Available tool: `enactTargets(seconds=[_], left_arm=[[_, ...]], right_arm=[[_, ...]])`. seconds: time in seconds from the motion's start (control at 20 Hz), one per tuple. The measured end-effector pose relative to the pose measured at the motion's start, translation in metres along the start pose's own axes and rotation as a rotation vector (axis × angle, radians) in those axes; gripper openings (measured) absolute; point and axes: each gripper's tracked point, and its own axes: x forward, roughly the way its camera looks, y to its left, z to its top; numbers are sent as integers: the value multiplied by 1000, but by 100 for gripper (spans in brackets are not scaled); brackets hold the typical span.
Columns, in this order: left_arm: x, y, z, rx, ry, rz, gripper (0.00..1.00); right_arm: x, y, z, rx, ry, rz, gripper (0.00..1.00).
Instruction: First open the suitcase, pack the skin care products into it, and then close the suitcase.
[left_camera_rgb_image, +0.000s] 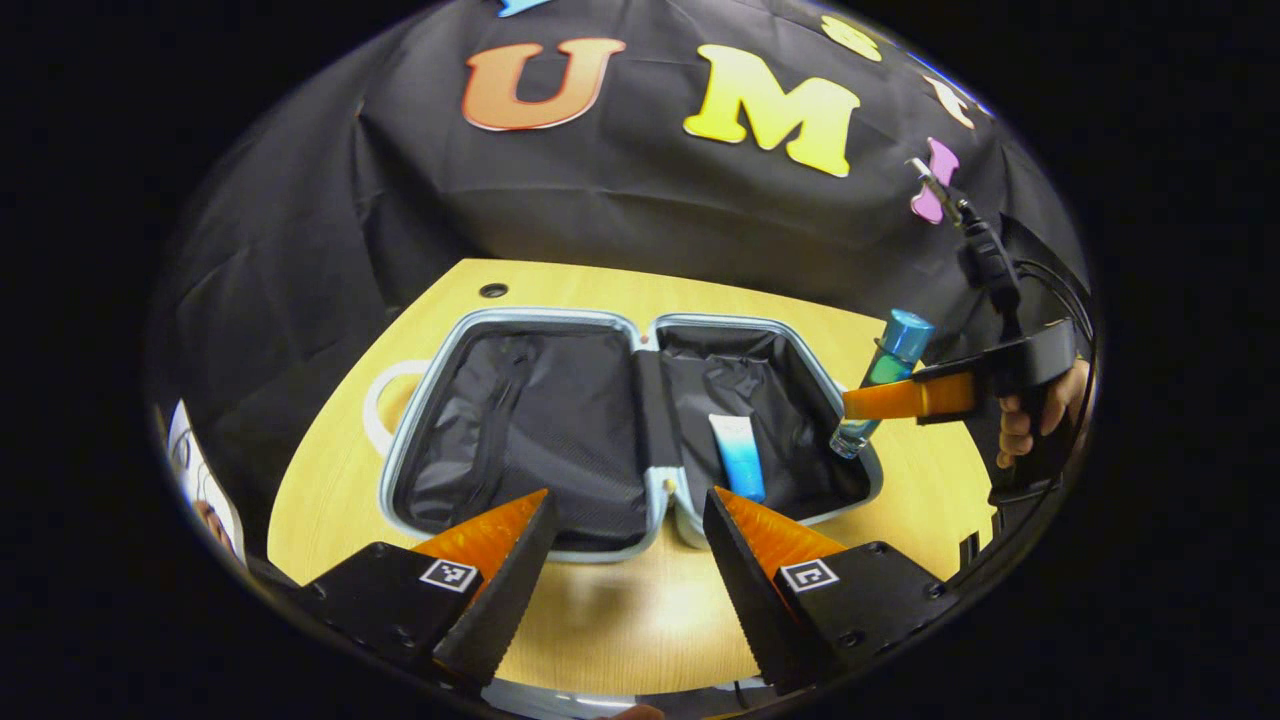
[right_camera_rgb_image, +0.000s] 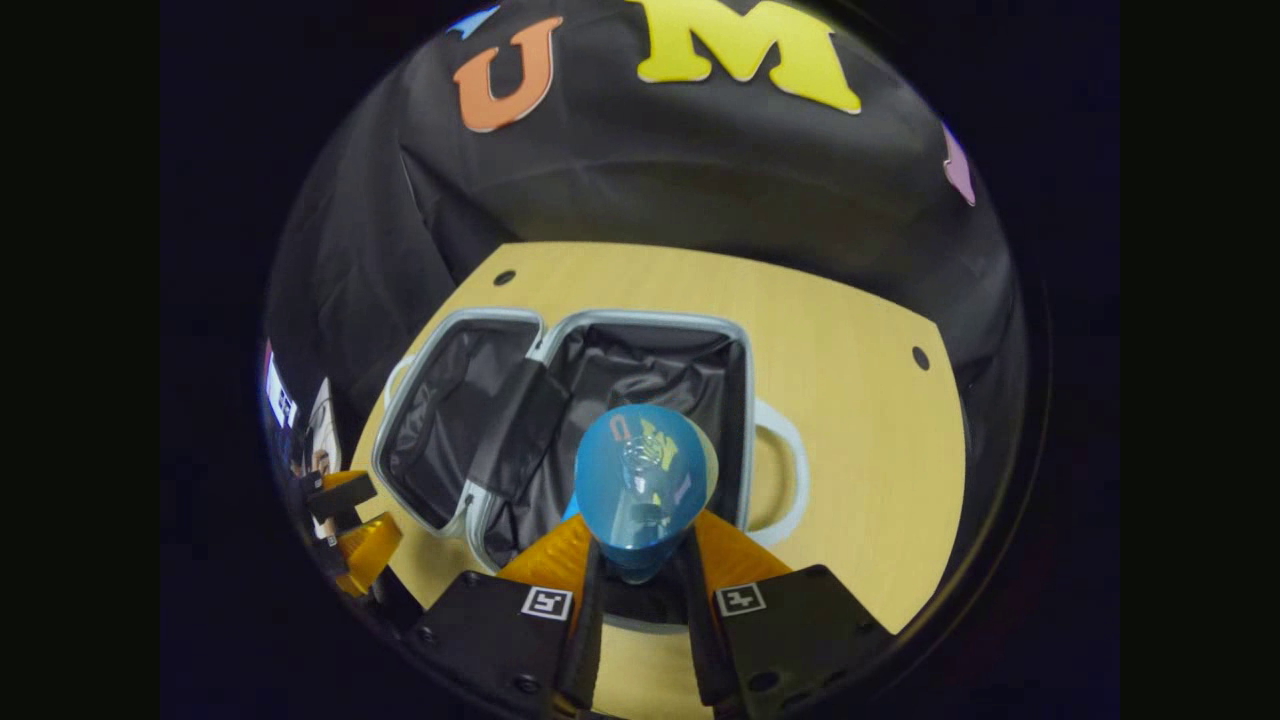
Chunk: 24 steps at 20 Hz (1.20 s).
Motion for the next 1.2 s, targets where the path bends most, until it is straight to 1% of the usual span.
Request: enactTargets(seconds=[0.15,0.3,0.4,0.45,0.5,0.55,0.6,0.65,0.75,0.8,0.85,0.95,1.05,1.1,1.2], left_arm=[[6,25,-29,-50,17,28,94],[-8,43,-42,-72,19,58,94],[-10,52,-44,-83,18,67,94],[-10,55,-44,-89,18,73,94],[-10,58,-44,-94,15,77,94],[-9,60,-43,-99,13,84,94],[-8,62,-43,-104,14,85,94],[-7,65,-44,-105,17,90,94],[-3,70,-46,-106,32,100,94],[-2,74,-46,-108,33,108,94],[-3,77,-44,-113,29,118,94],[-2,84,-43,-142,25,124,94],[-1,90,-42,-167,29,138,94],[1,93,-42,-171,34,149,94],[-1,106,-39,-168,35,185,94]], right_arm=[[28,4,-20,26,123,-21,35],[50,3,-39,61,246,-40,35],[62,0,-46,96,300,-56,35],[68,1,-38,120,284,-56,35],[75,-1,-35,134,289,-60,35],[83,-3,-34,145,305,-71,33],[86,-4,-32,155,311,-79,35],[91,-5,-32,158,316,-87,33],[102,-10,-36,156,337,-120,35],[105,-12,-41,160,358,-135,36],[104,-12,-36,166,350,-145,36],[107,-13,-38,166,373,-158,36],[105,-11,-35,201,371,-169,36],[104,-13,-33,212,365,-169,40],[98,-13,-30,228,357,-174,43]])
